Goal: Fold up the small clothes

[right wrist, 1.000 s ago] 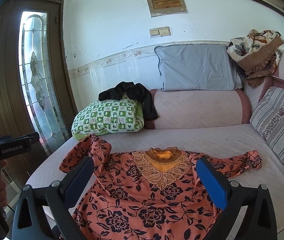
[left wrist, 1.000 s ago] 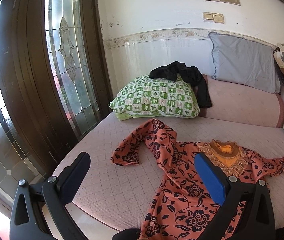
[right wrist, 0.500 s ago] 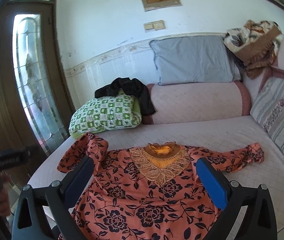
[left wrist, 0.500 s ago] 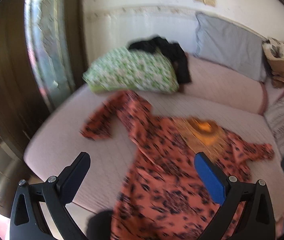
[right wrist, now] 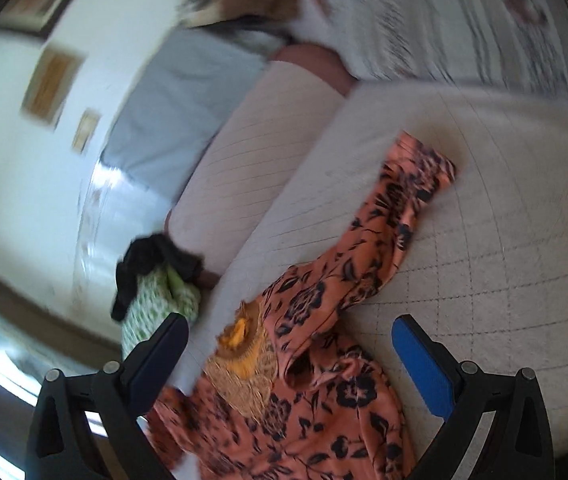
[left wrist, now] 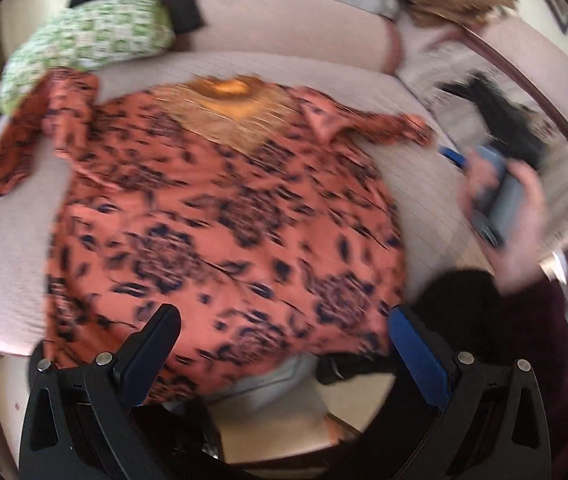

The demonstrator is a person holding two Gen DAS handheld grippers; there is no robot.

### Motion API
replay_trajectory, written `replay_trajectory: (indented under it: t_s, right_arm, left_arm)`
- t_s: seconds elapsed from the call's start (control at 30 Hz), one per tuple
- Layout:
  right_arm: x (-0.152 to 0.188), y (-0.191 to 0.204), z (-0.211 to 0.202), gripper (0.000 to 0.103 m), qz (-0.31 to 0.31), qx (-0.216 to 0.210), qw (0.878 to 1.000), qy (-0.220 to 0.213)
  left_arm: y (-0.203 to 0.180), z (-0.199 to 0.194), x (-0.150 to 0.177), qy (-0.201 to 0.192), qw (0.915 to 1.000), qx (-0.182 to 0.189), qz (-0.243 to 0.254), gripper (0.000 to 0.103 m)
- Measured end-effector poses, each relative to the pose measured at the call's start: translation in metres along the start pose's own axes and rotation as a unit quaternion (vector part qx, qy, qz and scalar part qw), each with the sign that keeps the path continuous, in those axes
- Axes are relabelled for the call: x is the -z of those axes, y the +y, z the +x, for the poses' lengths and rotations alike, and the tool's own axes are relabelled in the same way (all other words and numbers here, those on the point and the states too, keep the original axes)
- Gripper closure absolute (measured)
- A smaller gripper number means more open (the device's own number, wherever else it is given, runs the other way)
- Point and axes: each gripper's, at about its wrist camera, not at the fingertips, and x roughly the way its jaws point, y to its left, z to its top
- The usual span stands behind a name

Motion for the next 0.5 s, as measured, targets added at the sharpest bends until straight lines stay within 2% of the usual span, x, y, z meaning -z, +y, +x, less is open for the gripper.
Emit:
replay_trajectory:
  t_s: [0.1,0.23,0.27,0.37,0.43,0.5]
  right_arm:
    - [-0.018,-0.029,0.027,0.0,0.061,-0.005,0.998,0.005]
    - [-0.038,-0.07,0.06,0.004,0.148,-0.01,0.989,-0.004]
    - [-0.042,-0.078,0.068,0.009,0.158,0.0,0.987,-0.006]
    - [-0.052,-0.099,0.087,0.01,0.199,0.012,0.98,-0.005]
    - [-0.061,-0.1,0.095,0.01,0.197,0.014,0.98,-0.018]
    - [-0.073,-0.096,0.103,0.014,0.168,0.026,0.985,-0.031]
  left_arm:
    - [-0.015,0.0,0.006,0.006,0.9994,0.022,0.028,0.0]
    - [-0.021,0.0,0.008,0.015,0.9976,0.047,0.048,0.0]
    - [-0.022,0.001,0.008,0.019,0.9976,0.046,0.049,0.0]
    - [-0.021,0.005,0.004,0.021,0.9982,0.035,0.044,0.0]
    - [-0.02,0.011,0.002,0.029,0.9984,0.034,0.036,0.0]
    - [-0.017,0.015,0.0,0.033,0.9985,0.028,0.034,0.0]
